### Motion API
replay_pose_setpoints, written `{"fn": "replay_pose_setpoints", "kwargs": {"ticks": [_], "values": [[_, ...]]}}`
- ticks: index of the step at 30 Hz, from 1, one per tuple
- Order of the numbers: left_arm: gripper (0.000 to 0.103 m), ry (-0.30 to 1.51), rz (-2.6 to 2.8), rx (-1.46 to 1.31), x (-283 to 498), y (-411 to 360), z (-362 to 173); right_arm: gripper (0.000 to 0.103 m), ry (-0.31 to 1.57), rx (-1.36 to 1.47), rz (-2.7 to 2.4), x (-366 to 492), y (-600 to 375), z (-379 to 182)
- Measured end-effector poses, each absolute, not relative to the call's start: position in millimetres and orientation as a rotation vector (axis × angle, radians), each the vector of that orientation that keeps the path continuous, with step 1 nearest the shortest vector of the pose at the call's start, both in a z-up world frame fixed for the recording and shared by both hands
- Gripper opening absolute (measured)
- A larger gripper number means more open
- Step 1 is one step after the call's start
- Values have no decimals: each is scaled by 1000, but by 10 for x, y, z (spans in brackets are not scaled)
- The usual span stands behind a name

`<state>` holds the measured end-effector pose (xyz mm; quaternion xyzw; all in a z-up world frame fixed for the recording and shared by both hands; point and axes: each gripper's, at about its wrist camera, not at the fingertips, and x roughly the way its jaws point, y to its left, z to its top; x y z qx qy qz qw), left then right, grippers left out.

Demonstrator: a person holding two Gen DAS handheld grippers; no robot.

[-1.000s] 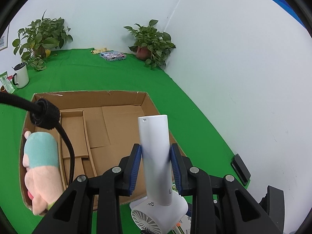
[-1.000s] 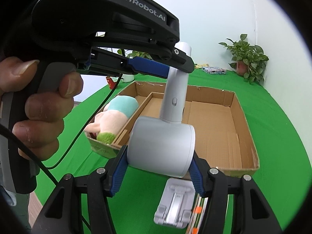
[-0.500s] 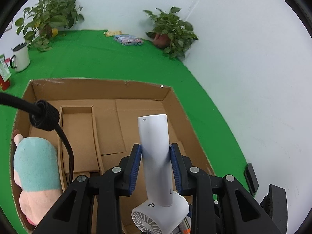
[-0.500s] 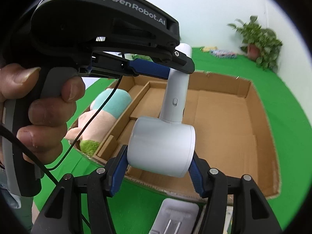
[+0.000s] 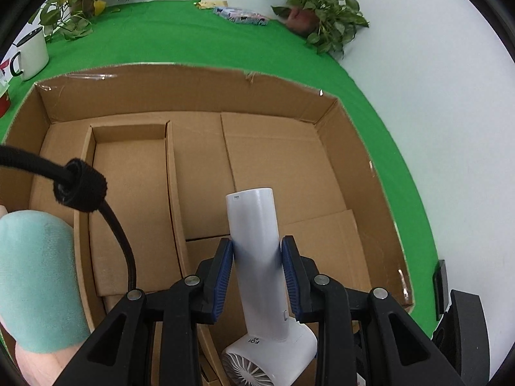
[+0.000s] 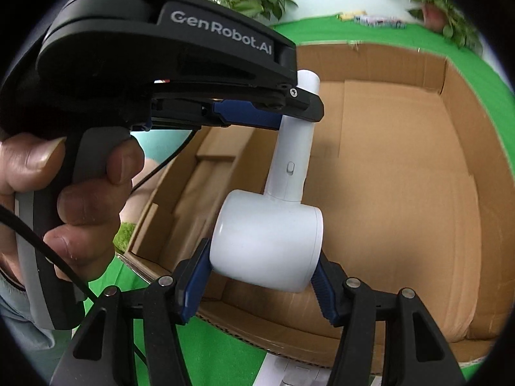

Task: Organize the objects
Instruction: 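Lower the hair dryer into the box beside the insert tray and open both grippers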

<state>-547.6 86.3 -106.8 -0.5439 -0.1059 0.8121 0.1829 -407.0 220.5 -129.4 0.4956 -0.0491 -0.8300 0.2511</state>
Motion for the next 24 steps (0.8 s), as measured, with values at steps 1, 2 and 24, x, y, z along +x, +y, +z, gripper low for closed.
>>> {"fn": "replay_pose_setpoints", "kwargs": {"ticks": [1, 2, 24], "values": [[29, -289, 2289, -1548, -5486, 879, -1109, 58, -146, 1364, -2244, -4074, 2211, -1318], [29, -282, 2288, -1558, -5469, 891, -1142, 58, -157, 1374, -2233, -4075, 2215, -1336], [29, -197, 2505, -1394, -4733, 473, -698, 60, -215, 1400, -2141, -3785, 2256, -1360]]}}
